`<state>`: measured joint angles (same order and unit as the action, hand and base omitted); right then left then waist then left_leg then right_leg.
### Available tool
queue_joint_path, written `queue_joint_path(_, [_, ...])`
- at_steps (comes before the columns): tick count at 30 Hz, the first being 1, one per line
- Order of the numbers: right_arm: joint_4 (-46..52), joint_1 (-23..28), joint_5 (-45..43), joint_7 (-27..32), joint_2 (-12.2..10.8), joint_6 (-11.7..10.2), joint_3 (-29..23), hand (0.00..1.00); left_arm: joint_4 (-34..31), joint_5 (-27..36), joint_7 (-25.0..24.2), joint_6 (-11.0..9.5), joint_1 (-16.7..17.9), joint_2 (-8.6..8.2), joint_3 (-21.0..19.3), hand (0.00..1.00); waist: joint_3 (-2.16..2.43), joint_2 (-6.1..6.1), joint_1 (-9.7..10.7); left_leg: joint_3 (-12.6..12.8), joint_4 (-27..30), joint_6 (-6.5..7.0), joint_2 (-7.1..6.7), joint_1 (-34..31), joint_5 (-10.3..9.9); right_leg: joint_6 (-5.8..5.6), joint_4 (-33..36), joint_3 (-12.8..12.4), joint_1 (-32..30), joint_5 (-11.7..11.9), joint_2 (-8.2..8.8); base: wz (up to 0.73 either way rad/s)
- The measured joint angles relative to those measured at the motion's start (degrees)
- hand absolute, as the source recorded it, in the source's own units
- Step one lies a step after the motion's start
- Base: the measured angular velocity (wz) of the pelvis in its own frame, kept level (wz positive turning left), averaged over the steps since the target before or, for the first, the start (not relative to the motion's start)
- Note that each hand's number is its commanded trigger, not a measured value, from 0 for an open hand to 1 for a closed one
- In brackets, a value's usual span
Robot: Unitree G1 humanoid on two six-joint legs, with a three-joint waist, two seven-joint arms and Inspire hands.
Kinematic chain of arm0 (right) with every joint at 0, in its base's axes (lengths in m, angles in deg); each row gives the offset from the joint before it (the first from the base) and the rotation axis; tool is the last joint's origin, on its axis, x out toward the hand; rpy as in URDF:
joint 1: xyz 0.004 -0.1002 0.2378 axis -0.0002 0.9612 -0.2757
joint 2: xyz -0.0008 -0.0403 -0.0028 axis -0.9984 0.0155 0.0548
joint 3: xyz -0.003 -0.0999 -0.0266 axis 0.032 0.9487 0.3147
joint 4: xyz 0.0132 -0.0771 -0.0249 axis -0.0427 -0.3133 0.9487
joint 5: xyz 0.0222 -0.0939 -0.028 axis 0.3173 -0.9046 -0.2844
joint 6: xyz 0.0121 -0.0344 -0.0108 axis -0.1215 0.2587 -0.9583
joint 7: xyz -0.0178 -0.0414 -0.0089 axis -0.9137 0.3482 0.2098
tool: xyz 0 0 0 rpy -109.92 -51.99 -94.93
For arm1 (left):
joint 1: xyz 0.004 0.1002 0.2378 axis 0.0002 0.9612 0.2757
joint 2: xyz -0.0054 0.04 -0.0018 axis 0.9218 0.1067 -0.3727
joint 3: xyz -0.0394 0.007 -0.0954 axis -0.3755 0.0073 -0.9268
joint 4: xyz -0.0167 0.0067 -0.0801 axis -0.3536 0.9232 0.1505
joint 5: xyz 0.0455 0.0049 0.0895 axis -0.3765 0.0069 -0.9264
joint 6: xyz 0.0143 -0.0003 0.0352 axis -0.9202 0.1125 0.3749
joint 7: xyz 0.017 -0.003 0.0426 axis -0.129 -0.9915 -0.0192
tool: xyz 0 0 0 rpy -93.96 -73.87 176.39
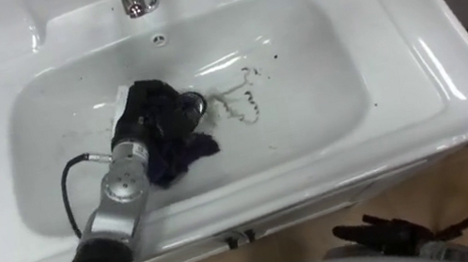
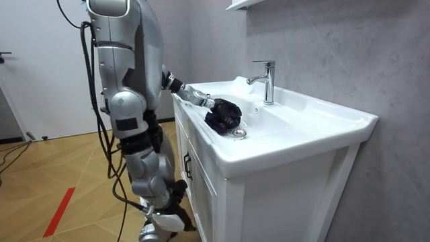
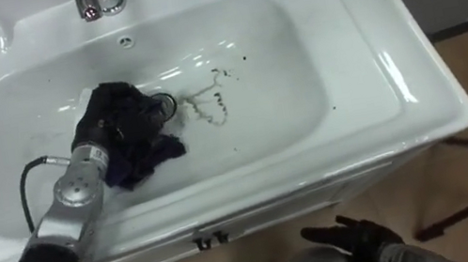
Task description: Wipe basin
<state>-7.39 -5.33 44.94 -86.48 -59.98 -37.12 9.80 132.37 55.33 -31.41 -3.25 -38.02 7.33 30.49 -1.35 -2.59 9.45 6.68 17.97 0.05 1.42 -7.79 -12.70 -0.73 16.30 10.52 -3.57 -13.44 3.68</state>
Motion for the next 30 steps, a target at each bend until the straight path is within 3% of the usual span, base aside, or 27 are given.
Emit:
queue_joint_path(2, [-2.4, -2.4, 0.6, 0.7, 0.7, 0.3, 0.4, 0.0, 4.2, 0.0, -0.3, 0.9, -5.0, 0.21, 2.0, 1.0, -0.52, -1.12, 2.0, 0.6, 1.0, 0.49, -0.12, -2.2, 0.4, -0.11, 2.1, -0.6, -2.7, -0.1, 0.41, -0.09])
queue_joint_path(5, [-3.3, -4.1, 0.7, 1.4, 1.7, 0.2, 0.4, 0.0, 8.4, -0.1, -1.9, 1.4, -9.7, 1.06, 4.2, 1.0, -0.78, -1.93, 3.6, 1.6, 2.0, 0.86, -0.24, -4.6, 0.8, -0.16, 4.6, -2.1, -6.5, -0.3, 0.75, -0.16])
queue_joint_path(8, [-3.5, -4.7, 1.2, 1.4, 3.5, 0.4, 0.9, 0.0, 8.9, -0.1, -3.9, 2.7, -11.6, 2.35, 7.4, 1.0, -0.8, -3.13, 5.8, 1.7, 3.2, 1.22, -0.31, -6.6, 1.1, -0.2, 5.7, -2.2, -8.7, -0.4, 1.07, 0.0])
queue_joint_path(10, [-3.6, -4.7, 1.5, 1.4, 4.0, 0.4, 1.0, 0.0, 9.5, -0.1, -4.9, 3.8, -12.6, 2.57, 8.8, 1.0, -0.89, -3.32, 6.4, 2.1, 3.5, 1.28, -0.3, -6.6, 1.2, -0.19, 6.4, -2.6, -9.4, -0.4, 1.2, -0.06])
queue_joint_path(13, [-3.6, -4.9, 2.1, 1.4, 4.5, 0.3, 1.2, 0.0, 11.2, 0.0, -5.2, 4.2, -14.2, 1.5, 8.7, 1.0, -1.28, -4.18, 8.2, 2.2, 3.8, 1.43, -0.32, -7.0, 1.3, -0.36, 6.7, -2.5, -9.6, -0.7, 1.42, 0.04])
queue_joint_path(15, [-3.5, -5.1, 3.8, 1.4, 4.6, 0.1, 1.4, 0.0, 11.5, 0.3, -5.2, 4.2, -15.4, 0.84, 8.8, 1.0, -1.32, -4.88, 8.8, 2.6, 4.0, 1.68, -0.38, -8.1, 1.4, -0.43, 7.9, -2.5, -11.1, -0.7, 1.85, 0.0])
queue_joint_path(17, [-3.5, -5.7, 5.5, 1.7, 4.7, 0.0, 1.5, 0.0, 11.5, 1.3, -5.2, 4.2, -17.7, 0.34, 8.8, 1.0, -1.68, -5.56, 9.0, 3.2, 4.6, 1.98, -0.86, -9.7, 1.7, -0.48, 9.9, -3.1, -13.4, -0.9, 2.42, -0.07])
queue_joint_path(20, [-3.5, -6.6, 5.4, 2.6, 4.8, -0.5, 2.0, 0.0, 11.5, 1.7, -5.0, 3.5, -18.7, -0.49, 8.6, 1.0, -1.81, -5.59, 9.1, 4.5, 4.5, 2.1, -0.98, -9.8, 1.7, -0.65, 11.0, -4.8, -14.7, -1.2, 2.44, -0.2])
queue_joint_path(30, [-3.4, -6.9, 6.3, 3.1, 5.1, -1.0, 3.3, 0.0, 7.9, 1.6, 0.8, 1.5, -21.2, -3.32, 8.1, 1.0, -1.96, -5.46, 9.6, 5.9, 5.0, 2.65, -1.54, -13.1, 2.2, -0.87, 13.7, -5.8, -19.4, -1.4, 3.35, -0.02])
